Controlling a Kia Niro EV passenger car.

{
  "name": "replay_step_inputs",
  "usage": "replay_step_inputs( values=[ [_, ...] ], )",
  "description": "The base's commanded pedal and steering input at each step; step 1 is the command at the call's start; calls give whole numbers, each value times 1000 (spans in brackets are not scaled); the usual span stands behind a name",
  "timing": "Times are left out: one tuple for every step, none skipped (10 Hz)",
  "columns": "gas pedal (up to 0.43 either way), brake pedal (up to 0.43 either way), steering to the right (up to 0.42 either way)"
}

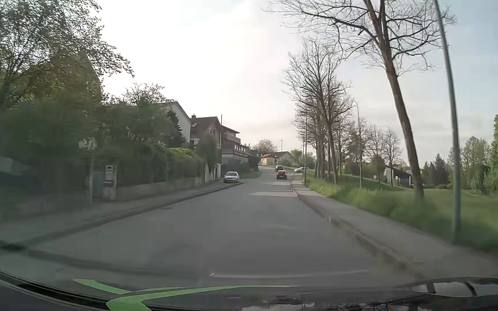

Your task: Follow the waypoints while adhering to traffic rules and regulations

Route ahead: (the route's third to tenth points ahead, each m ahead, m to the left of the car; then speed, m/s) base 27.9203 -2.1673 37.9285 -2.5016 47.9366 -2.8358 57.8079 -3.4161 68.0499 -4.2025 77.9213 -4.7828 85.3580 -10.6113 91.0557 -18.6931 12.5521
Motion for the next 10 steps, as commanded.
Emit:
replay_step_inputs(
  values=[
    [130, 0, 9],
    [130, 0, 9],
    [130, 0, 9],
    [130, 0, 10],
    [130, 0, 10],
    [130, 0, 10],
    [130, 0, 10],
    [130, 0, 10],
    [130, 0, 11],
    [59, 0, 12]
  ],
)
